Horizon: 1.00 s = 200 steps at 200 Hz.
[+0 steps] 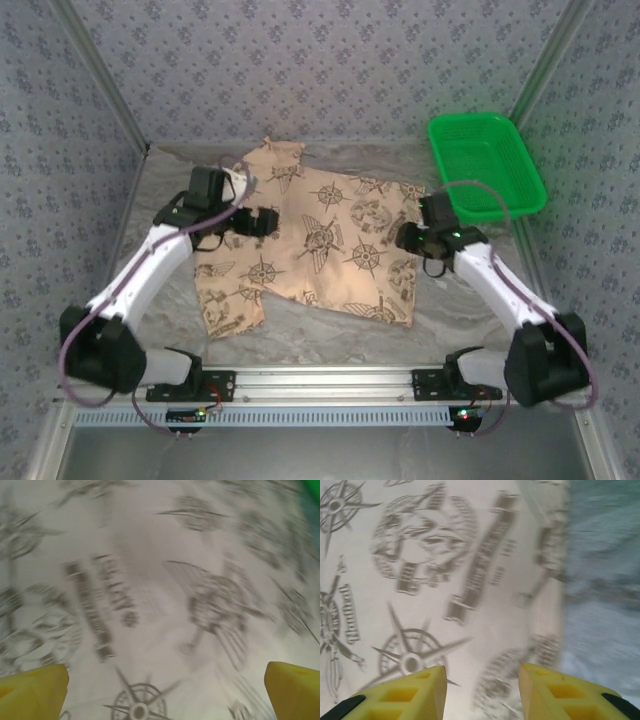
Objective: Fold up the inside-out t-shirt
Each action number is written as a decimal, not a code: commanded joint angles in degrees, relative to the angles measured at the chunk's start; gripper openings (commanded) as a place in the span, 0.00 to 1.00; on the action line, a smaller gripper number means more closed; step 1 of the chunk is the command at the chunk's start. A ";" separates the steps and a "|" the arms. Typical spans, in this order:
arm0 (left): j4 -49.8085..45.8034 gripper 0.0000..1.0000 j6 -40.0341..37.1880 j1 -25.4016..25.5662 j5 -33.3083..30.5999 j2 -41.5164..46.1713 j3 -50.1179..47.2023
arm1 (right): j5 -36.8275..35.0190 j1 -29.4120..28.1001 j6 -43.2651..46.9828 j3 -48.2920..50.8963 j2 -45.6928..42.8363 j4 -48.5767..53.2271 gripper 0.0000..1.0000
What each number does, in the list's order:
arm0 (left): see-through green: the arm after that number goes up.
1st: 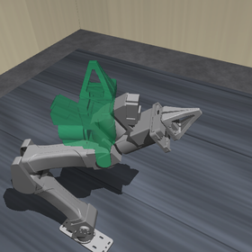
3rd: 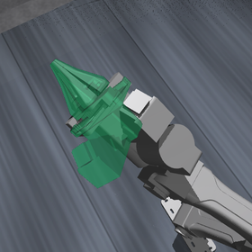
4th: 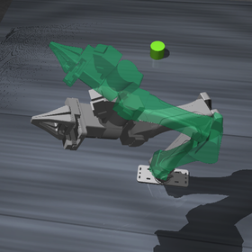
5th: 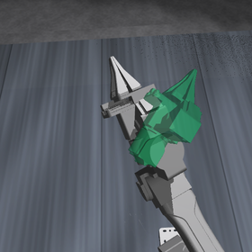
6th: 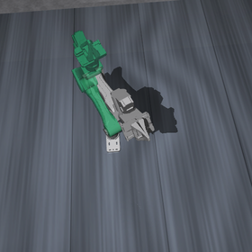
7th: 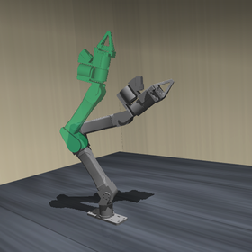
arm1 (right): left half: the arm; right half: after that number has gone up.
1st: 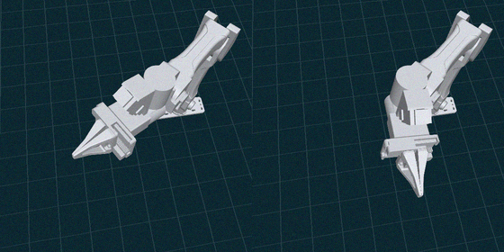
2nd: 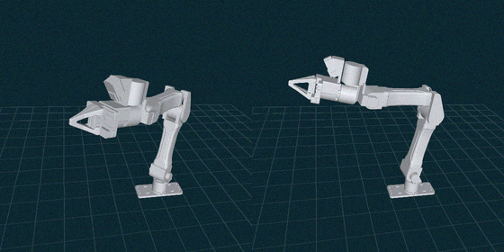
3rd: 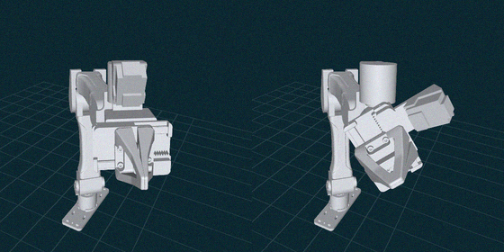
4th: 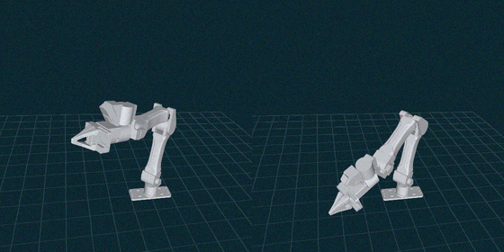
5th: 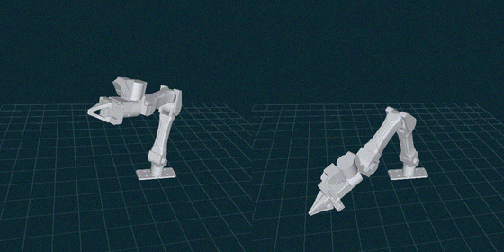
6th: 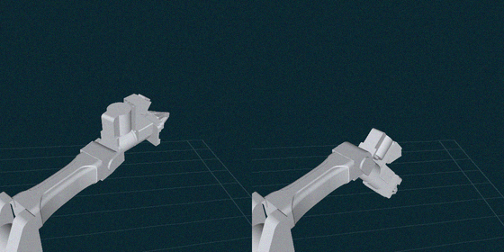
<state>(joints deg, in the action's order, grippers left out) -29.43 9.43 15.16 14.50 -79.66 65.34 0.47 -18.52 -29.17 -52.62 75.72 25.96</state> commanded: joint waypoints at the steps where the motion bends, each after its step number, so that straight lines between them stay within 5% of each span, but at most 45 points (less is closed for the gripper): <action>1: 2.07 1.00 12.39 -6.49 -0.70 -6.94 -0.51 | 0.47 -4.25 -4.37 -3.25 8.73 -3.03 0.44; 41: 5.70 1.00 14.80 -7.99 -6.37 -16.35 -3.83 | -1.59 -3.86 -9.15 -2.40 19.77 -6.05 0.36; 85: 6.75 1.00 18.40 -7.49 -7.73 -15.21 -12.77 | 0.13 2.52 -5.58 -0.45 22.71 -6.92 0.30; 138: -14.36 1.00 26.88 -7.36 -12.97 0.74 -12.74 | -7.07 4.73 -3.02 -3.20 10.55 6.42 0.48; 171: -25.71 1.00 28.89 -7.07 -4.69 2.76 -16.13 | 1.93 -1.77 12.07 -3.25 5.38 14.72 0.52; 200: -26.71 0.98 35.77 -4.77 -1.41 8.61 -24.52 | -0.83 -13.33 39.78 -1.76 -0.26 18.69 0.54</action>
<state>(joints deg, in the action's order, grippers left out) -46.83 38.24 8.25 9.56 -75.05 46.46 -0.03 -24.25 -14.83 -55.02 79.70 36.36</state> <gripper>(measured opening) 0.995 0.530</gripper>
